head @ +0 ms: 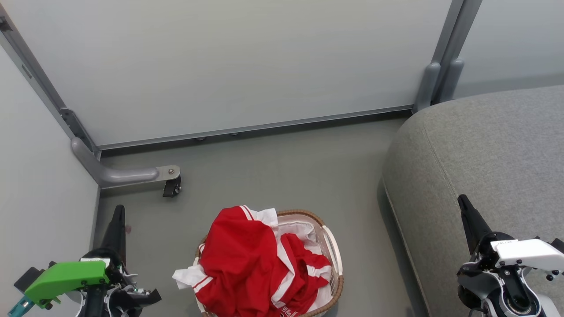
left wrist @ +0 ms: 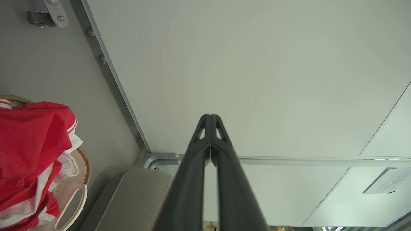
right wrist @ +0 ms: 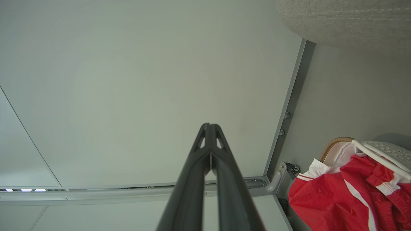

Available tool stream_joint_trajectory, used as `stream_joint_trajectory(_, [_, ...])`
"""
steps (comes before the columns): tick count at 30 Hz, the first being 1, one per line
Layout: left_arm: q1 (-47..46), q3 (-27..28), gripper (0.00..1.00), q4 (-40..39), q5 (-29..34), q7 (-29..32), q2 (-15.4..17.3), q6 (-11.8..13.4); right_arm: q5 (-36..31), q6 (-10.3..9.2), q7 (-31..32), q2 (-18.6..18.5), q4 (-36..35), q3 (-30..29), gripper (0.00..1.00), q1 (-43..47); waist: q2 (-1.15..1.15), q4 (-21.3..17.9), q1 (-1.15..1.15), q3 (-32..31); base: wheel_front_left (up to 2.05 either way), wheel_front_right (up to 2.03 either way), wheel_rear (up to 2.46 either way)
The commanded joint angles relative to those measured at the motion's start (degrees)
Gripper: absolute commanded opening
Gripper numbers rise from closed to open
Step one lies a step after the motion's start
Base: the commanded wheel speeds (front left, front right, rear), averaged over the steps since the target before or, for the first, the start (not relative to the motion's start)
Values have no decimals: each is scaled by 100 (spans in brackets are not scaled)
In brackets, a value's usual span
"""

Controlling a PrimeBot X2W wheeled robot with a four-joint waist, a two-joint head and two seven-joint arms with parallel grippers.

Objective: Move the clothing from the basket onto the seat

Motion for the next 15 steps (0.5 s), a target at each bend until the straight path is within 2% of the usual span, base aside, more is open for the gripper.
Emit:
stream_joint_trajectory(1, [-64, 12, 0, -9, -19, 15, 41, -22, 19, 0, 3, -36, -14, -10, 0, 66, 0, 0, 0, 0, 0, 0, 0])
stream_joint_trajectory(10, [-64, 12, 0, -9, -19, 15, 41, -22, 19, -1, 3, -37, -14, -10, 0, 66, 0, 0, 0, 0, 0, 0, 0])
stream_joint_trajectory(11, [0, 0, 100, 2, 0, 0, 0, 0, 0, 0, 0, 0, 2, 0, 100, 0, 0, 0, 0, 0, 0, 0, 0])
stream_joint_trajectory(15, [102, -16, 100, 173, 13, -22, -36, 2, -17, 0, -13, 50, 147, 21, 100, 53, 0, 0, 0, 4, 0, 0, 0])
